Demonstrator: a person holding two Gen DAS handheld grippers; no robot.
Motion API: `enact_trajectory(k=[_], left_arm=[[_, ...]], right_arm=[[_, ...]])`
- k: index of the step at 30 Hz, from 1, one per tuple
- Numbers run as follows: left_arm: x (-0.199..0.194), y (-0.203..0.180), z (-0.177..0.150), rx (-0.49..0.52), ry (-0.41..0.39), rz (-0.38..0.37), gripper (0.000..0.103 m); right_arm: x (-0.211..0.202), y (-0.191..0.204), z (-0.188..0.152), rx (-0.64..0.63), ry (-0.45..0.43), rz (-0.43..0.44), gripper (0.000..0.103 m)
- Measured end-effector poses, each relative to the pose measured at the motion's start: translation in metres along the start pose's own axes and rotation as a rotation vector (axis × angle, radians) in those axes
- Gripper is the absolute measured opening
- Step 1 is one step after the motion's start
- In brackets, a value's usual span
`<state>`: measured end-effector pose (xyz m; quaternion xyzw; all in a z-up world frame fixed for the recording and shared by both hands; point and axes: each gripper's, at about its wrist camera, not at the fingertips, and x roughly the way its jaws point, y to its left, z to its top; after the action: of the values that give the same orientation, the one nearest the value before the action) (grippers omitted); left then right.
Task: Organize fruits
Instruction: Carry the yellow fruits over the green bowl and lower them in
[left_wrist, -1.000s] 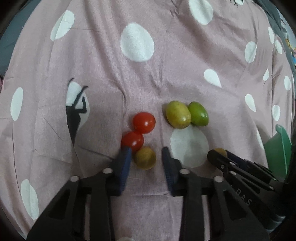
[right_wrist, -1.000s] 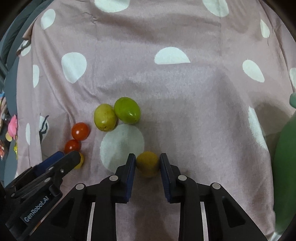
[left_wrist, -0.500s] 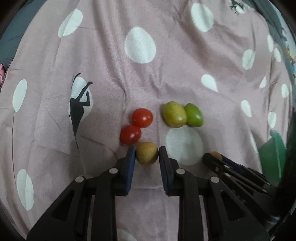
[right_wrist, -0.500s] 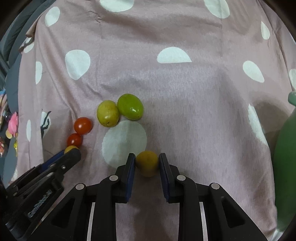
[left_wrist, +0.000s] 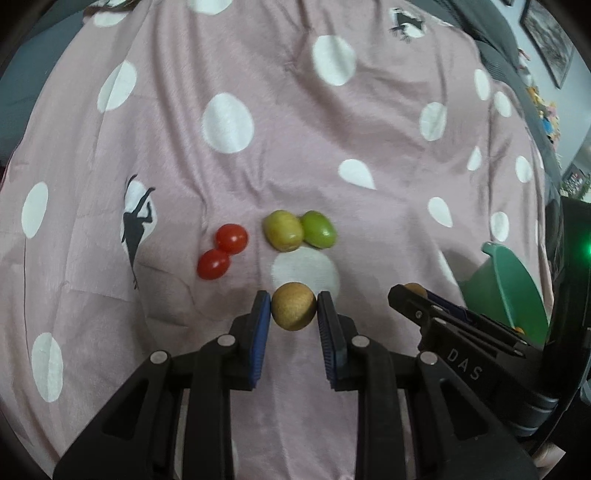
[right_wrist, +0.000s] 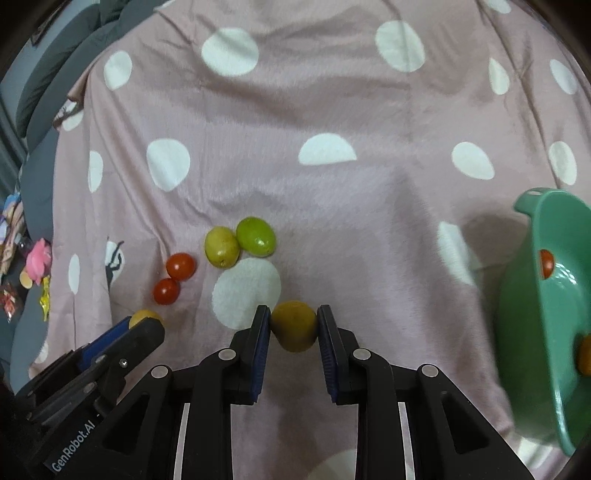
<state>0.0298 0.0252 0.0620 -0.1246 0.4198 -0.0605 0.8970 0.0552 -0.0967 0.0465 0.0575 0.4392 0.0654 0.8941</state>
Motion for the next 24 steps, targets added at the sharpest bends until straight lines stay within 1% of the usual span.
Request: enact_trajectory(k=[5, 8, 14, 17, 19, 22, 24], left_arm=[[-0.003, -0.015, -0.004, 0.021, -0.006, -0.036, 0.025], [-0.007, -0.026, -0.005, 0.065, -0.015, -0.04, 0.025], [-0.022, -0.041, -0.007, 0.111, -0.053, -0.061, 0.025], [-0.03, -0.055, -0.01, 0.153, -0.078, -0.061, 0.025], [-0.035, -0.067, -0.013, 0.181, -0.083, -0.074, 0.025], [-0.037, -0.087, -0.014, 0.234, -0.086, -0.088, 0.025], [-0.037, -0.103, -0.012, 0.27, -0.104, -0.07, 0.025]], right_arm=[[-0.014, -0.017, -0.011, 0.039, -0.038, -0.025, 0.027], [-0.027, -0.03, -0.009, 0.061, -0.055, -0.045, 0.027], [-0.05, -0.037, -0.006, 0.074, -0.125, -0.067, 0.027], [-0.061, -0.043, -0.005, 0.093, -0.156, -0.055, 0.027], [-0.07, -0.048, -0.004, 0.098, -0.179, -0.045, 0.027], [-0.085, -0.059, -0.004, 0.105, -0.217, -0.071, 0.027], [-0.098, -0.071, -0.005, 0.124, -0.25, -0.096, 0.027]])
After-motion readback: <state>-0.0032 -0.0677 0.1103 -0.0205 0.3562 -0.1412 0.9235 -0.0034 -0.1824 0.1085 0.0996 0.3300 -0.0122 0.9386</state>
